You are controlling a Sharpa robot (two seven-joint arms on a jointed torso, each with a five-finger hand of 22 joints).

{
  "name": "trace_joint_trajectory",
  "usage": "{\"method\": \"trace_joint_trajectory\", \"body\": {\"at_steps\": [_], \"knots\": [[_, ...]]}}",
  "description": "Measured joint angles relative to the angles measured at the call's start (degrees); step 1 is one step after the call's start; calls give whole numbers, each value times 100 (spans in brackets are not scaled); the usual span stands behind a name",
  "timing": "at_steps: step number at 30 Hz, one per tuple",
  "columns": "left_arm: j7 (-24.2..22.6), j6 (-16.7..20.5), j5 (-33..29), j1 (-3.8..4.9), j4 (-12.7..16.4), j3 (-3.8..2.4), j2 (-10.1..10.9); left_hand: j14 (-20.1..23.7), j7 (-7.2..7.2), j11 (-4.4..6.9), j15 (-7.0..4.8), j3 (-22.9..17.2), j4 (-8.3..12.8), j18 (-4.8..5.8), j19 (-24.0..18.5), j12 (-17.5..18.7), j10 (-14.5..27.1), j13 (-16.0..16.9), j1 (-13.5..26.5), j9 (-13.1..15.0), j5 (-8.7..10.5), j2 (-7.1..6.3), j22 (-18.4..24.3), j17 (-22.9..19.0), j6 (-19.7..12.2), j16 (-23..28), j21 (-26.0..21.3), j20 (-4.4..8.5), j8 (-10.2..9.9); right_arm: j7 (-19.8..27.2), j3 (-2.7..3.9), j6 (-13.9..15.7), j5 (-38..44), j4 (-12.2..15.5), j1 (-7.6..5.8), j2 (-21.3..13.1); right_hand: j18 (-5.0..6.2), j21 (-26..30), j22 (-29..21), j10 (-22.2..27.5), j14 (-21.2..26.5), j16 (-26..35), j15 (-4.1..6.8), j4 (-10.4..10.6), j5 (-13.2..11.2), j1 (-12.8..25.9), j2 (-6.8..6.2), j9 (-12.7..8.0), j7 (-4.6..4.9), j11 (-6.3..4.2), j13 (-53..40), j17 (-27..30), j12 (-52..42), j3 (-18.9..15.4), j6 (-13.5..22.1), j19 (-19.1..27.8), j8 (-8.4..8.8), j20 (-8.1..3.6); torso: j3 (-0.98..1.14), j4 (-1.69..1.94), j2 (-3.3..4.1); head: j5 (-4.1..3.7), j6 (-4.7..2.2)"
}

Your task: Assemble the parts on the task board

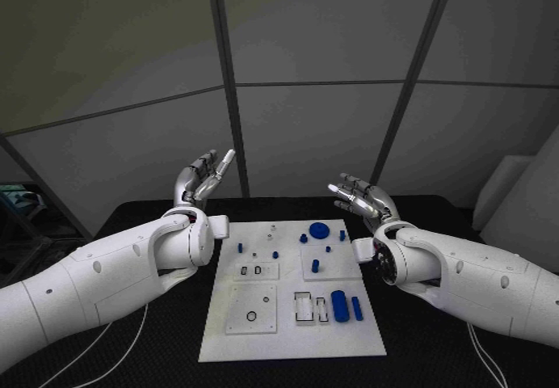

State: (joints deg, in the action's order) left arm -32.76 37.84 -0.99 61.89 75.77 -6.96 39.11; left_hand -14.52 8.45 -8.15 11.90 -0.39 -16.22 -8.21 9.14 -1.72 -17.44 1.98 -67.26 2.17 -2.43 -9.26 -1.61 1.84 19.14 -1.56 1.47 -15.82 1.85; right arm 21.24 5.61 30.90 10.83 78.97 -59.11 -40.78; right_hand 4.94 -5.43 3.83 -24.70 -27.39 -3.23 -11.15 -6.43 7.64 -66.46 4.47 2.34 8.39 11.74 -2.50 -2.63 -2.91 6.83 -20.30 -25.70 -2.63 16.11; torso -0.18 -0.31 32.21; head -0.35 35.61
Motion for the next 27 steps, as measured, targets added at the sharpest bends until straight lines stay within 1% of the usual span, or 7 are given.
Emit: {"method": "trace_joint_trajectory", "body": {"at_steps": [4,9,14,19,21,26,27], "knots": [[-79,-101,0,2,-15,-4,1,-471,14,-117,60,-50,-48,-1,288,-90,-356,43,-159,44,-21,91,-67,59,342,-134,131,-69,98,-173,40,-307,276,-98,3,33,178,-282,114,-1101,-1079,-174,8,-192,3,-373,-10,80,62,30,-67,-58,-176,83,-907,-710,-160,20,0,-1,3,-1,0],[-107,-376,38,55,79,-8,387,-1675,76,-305,16,-170,12,-3,1371,-319,-1373,138,-381,154,-21,254,-296,201,1208,-463,560,-77,316,-258,42,-352,1824,-280,-132,-151,355,-572,205,-2165,-2073,-308,122,-388,76,-634,-39,136,204,-52,-89,-89,-277,232,-2004,-1352,-315,-7,11,10,61,-30,51],[-92,-657,156,53,271,-2,510,-2941,220,-268,-171,-293,156,-7,2552,-636,-2627,242,-640,267,-21,451,-543,351,2235,-860,1100,-10,579,-432,44,-442,3265,-360,-323,-110,445,-866,295,-3007,-2930,-424,301,-590,152,-721,-107,147,350,-187,-97,-136,-305,434,-2810,-1905,-380,-136,27,32,123,-40,41],[-13,-956,345,52,567,0,709,-3946,340,-147,-389,-332,401,-17,3413,-848,-3576,279,-894,312,-21,586,-709,478,2974,-1155,1513,136,730,-708,43,-638,4510,-479,-594,-63,445,-1146,396,-3589,-3599,-479,469,-694,177,-751,-140,152,294,-317,-104,-206,-259,685,-3317,-2324,-380,-301,39,49,207,-54,18],[21,-1041,407,51,696,0,782,-4225,327,-100,-458,-341,473,-367,3637,-848,-3829,279,-946,312,-21,636,-749,518,3157,-1223,1622,196,748,-831,45,-725,4916,-505,-676,-53,444,-1259,441,-3765,-3834,-524,534,-726,179,-720,-218,152,263,-363,-104,-241,-222,762,-3458,-2474,-380,-356,40,58,242,-64,3],[106,-1202,534,52,1059,0,966,-4677,290,-32,-566,-335,596,-357,3996,-886,-4231,268,-1034,303,-21,664,-806,589,3448,-1308,1796,286,754,-1198,46,-1006,5923,-520,-838,-6,444,-1674,631,-4065,-4537,-730,733,-752,214,-654,-371,151,163,-490,-110,-421,-159,855,-3722,-2933,-346,-570,31,93,362,-109,-37],[122,-1230,558,52,1138,0,1006,-4726,280,-25,-577,-342,614,-137,4038,-886,-4272,261,-1034,296,-21,665,-811,595,3474,-1308,1796,297,754,-1290,46,-1081,6158,-515,-868,12,444,-1777,683,-4111,-4685,-792,772,-745,214,-644,-381,151,151,-506,-110,-471,-141,862,-3758,-3031,-334,-621,29,100,386,-116,-43]]}}
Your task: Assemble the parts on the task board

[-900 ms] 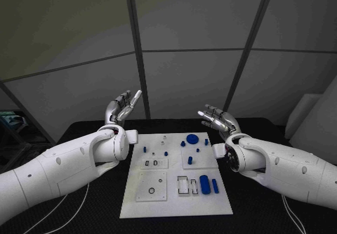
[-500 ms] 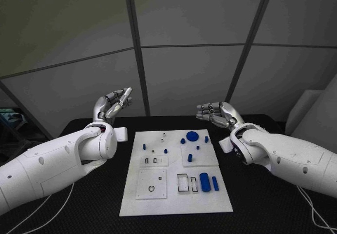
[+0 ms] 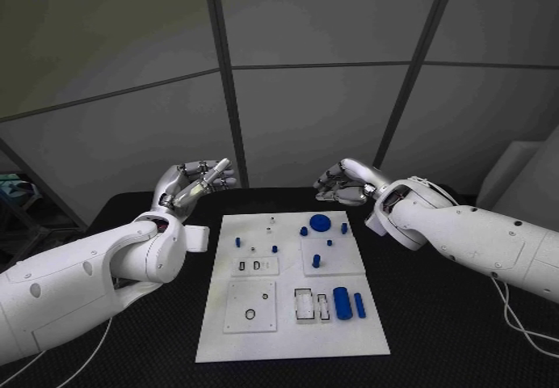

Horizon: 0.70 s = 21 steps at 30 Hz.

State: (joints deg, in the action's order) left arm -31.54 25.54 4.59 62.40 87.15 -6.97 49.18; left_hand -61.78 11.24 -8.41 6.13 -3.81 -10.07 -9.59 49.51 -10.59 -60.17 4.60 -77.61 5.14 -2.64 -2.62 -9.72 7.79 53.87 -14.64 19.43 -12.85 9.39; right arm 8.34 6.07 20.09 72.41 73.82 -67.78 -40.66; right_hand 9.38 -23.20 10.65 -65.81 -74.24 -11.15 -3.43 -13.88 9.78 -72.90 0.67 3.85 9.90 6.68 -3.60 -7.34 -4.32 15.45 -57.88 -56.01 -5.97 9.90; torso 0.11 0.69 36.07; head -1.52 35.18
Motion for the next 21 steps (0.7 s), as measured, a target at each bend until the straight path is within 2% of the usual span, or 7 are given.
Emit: {"method": "trace_joint_trajectory", "body": {"at_steps": [1,4,6,11,13,15,21], "knots": [[12,-17,14,0,56,0,26,-96,-4,12,-21,20,48,83,79,8,-101,-18,-22,-20,0,22,-8,14,75,0,37,27,-5,-71,0,-56,168,2,-20,17,-1,-96,48,-25,-138,-60,36,0,0,18,-18,0,-23,-15,-5,-52,0,0,-31,-94,0,-42,-3,8,23,-8,-5],[47,-66,56,0,241,0,103,-223,5,20,-41,74,118,75,200,104,-250,-60,-30,-69,0,30,-18,35,187,31,89,54,-46,-321,1,-249,730,4,-70,94,0,-443,231,-96,-523,-334,135,35,37,46,-104,0,-60,-87,-6,-278,24,35,-121,-348,50,-185,-13,37,106,-32,-29],[63,-87,74,0,326,1,131,-223,5,21,-41,80,124,-57,200,106,-251,-63,-30,-75,0,30,-13,35,187,49,89,54,-58,-463,1,-356,1035,7,-85,137,0,-729,392,-105,-723,-659,192,64,65,95,-174,0,-101,-96,-14,-524,36,64,-162,-504,79,-270,-20,57,161,-50,-46],[99,-129,107,-2,478,1,169,-223,5,21,-41,104,148,-55,199,154,-251,-68,-29,-94,0,30,-3,35,187,88,89,54,-96,-796,0,-618,1703,8,-107,220,0,-1377,777,-101,-958,-1738,269,167,88,120,-313,-1,-139,-100,-22,-1336,36,135,-239,-731,137,-388,-37,98,287,-80,-77],[111,-139,112,-4,513,2,176,-223,5,21,-41,104,148,-55,199,172,-251,-68,-29,-97,0,30,4,35,187,120,89,54,-113,-883,0,-704,1860,4,-109,241,0,-2344,1558,58,-962,-3502,272,332,118,128,-477,-1,-172,-145,-42,-3049,36,212,-271,-953,194,-437,-44,113,331,-91,-85],[121,-148,115,-4,544,2,181,-198,5,21,-16,104,148,-54,199,196,-251,-73,-27,-107,0,31,14,34,187,150,89,54,-112,-965,-1,-806,2000,3,-113,263,-1,-2892,2108,146,-962,-4435,272,388,118,114,-488,-1,-172,-135,-51,-3819,35,250,-271,-1079,200,-428,-52,125,364,-100,-90],[144,-165,118,-4,595,2,188,-180,21,21,2,120,164,-53,199,239,-251,-74,2,-115,0,60,27,28,203,200,89,54,-140,-1122,-1,-1061,2220,41,-118,310,-1,-3646,2981,249,-962,-5356,272,481,118,76,-526,-1,-171,-98,-65,-4728,36,247,-271,-1192,200,-398,-69,158,447,-129,-93]]}}
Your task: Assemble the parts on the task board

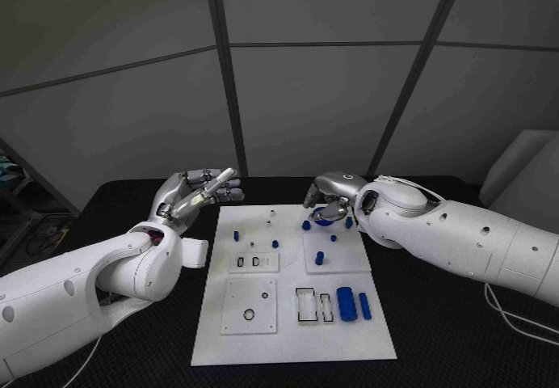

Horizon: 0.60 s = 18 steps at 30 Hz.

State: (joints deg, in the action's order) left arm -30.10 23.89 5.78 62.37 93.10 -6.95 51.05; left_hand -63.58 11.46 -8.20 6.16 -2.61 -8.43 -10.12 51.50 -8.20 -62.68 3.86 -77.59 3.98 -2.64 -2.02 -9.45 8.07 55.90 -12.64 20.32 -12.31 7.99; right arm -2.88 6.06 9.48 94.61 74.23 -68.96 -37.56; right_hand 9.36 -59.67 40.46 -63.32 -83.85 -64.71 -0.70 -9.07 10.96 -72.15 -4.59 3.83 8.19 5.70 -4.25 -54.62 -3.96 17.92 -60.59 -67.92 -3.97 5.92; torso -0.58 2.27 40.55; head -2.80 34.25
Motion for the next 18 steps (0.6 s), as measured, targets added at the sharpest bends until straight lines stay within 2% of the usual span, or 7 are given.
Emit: {"method": "trace_joint_trajectory", "body": {"at_steps": [6,7,13,18], "knots": [[14,-10,1,0,24,0,18,0,0,-20,0,24,23,0,-22,0,-20,0,0,-6,0,0,6,0,0,32,-23,-22,-39,-93,-2,-180,113,-7,-1,75,-14,-251,296,80,0,-285,0,55,0,-30,-30,0,42,2,0,-290,0,-25,43,-19,0,22,-5,12,38,-10,4],[15,-11,1,0,29,-1,20,11,0,-20,11,24,23,0,-22,29,-20,0,0,-6,0,0,12,0,0,32,-23,-22,-39,-102,-2,-198,126,-12,-1,79,-94,-286,338,80,0,-327,0,55,0,-30,-30,0,33,3,0,-329,0,-25,74,-19,0,22,-7,15,41,-12,6],[21,-14,2,2,44,-2,42,20,0,-20,20,24,22,1,-22,32,-20,0,0,-5,0,0,14,0,0,53,-23,-22,-39,-141,-6,-276,175,-100,-4,151,-94,-589,733,80,0,-635,0,86,0,-73,-73,-1,-6,2,-8,-669,0,-25,266,-163,27,42,-8,22,48,-14,15],[25,-18,2,2,64,-2,51,20,0,-20,20,24,22,1,-22,32,-20,1,0,-5,0,0,14,0,0,53,-23,-22,-61,-156,-50,-321,201,-184,-5,239,-94,-721,900,79,0,-772,0,102,0,-77,-73,-1,-8,3,-13,-816,0,-9,340,-163,27,42,-8,25,59,0,28]]}}
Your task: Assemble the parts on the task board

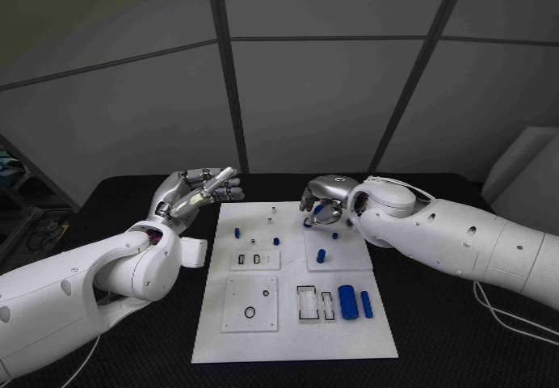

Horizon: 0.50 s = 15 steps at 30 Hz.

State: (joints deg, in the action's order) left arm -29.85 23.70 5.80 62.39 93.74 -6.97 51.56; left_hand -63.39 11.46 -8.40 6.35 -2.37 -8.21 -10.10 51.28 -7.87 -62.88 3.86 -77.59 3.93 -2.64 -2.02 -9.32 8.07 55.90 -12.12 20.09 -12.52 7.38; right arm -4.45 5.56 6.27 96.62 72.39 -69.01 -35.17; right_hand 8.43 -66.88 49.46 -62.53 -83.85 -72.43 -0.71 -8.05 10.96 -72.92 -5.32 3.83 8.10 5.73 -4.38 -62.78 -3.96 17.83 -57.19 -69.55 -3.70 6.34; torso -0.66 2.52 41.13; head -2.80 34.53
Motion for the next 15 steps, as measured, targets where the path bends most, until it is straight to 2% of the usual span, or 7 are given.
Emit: {"method": "trace_joint_trajectory", "body": {"at_steps": [1,6,8,15], "knots": [[1,-2,0,0,8,0,2,0,0,0,0,0,0,0,0,0,0,0,0,0,0,0,0,0,0,0,0,0,0,-2,-4,-10,6,-12,1,13,0,-2,27,0,0,-6,0,0,0,-31,28,0,0,0,0,-22,0,0,0,0,0,0,1,0,1,3,8],[3,-9,0,0,28,0,16,0,0,0,0,0,0,0,0,0,0,0,0,0,0,0,5,-5,0,0,0,0,0,-11,-17,-42,23,-52,2,42,-1,-48,79,0,0,-48,0,0,0,-60,-1,0,0,0,0,-67,0,0,0,-33,0,8,3,1,5,6,48],[4,-11,0,0,31,0,20,0,0,-1,0,0,0,0,0,0,1,0,0,0,0,0,6,-5,0,0,0,0,0,-14,-18,-55,29,-68,3,50,-90,-70,116,0,0,-78,0,9,0,-60,-1,0,0,0,0,-97,0,9,0,-41,0,0,4,-1,7,6,66],[7,-20,1,0,30,0,24,0,0,-1,0,0,0,1,0,0,1,1,0,-4,0,0,5,-5,0,0,0,0,0,-20,-25,-107,43,-107,3,75,-89,-181,268,0,0,-173,0,5,0,-98,36,-1,0,0,1,-194,0,73,0,-81,-1,0,9,-8,9,0,108]]}}
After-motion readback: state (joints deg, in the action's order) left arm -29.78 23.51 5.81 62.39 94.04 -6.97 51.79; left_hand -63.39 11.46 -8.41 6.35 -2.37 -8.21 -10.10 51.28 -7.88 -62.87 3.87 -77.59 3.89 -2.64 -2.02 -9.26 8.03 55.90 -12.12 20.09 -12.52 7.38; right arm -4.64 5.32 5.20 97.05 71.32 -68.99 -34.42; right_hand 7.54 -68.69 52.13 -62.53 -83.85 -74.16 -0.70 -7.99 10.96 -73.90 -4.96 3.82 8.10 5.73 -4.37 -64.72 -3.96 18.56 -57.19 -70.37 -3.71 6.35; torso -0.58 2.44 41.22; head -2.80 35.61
